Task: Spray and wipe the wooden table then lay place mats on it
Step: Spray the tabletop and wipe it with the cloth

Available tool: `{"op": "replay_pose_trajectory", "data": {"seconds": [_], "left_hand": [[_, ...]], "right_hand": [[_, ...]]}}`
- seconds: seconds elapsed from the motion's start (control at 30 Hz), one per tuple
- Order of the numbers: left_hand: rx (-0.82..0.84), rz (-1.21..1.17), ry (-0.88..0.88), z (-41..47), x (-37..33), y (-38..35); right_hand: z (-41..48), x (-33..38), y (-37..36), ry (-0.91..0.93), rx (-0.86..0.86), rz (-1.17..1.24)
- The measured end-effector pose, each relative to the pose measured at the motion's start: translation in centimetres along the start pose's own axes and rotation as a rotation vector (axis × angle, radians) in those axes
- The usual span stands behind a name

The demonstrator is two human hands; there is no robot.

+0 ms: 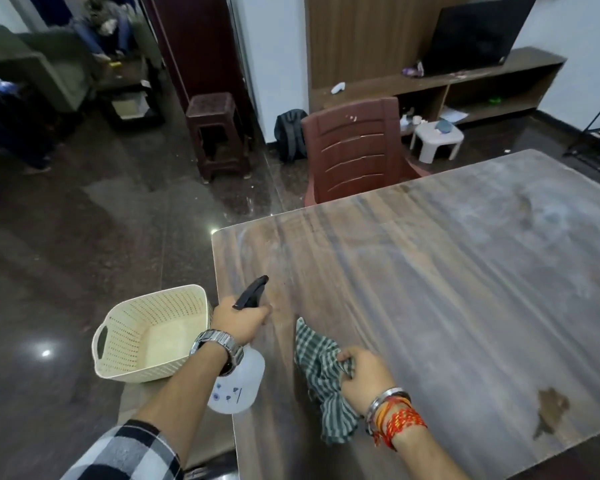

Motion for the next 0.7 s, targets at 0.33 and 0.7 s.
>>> {"op": "replay_pose_trajectory", "data": {"seconds": [0.33, 0.7], "left_hand": [[-0.119, -0.125, -0.098, -2.1, -1.9, 0.2], [0.01, -0.071, -0.127, -3.5, -1.4, -1.5]], "right_hand": [[-0.1, 3.5, -2.4, 0.078, 0.094, -0.025], [-1.7, 5.0, -2.8, 0.033, 0.06, -0.022]]}}
Point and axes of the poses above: each hand's wrist, its own z-axis towards the middle knuckle, its own y-axis out of the back of the hand, x = y × z, the point moved 10 cm from there along z, towards the middle knuckle, and after that the axes turned 15 degrees about x, right-handed, at the moved point
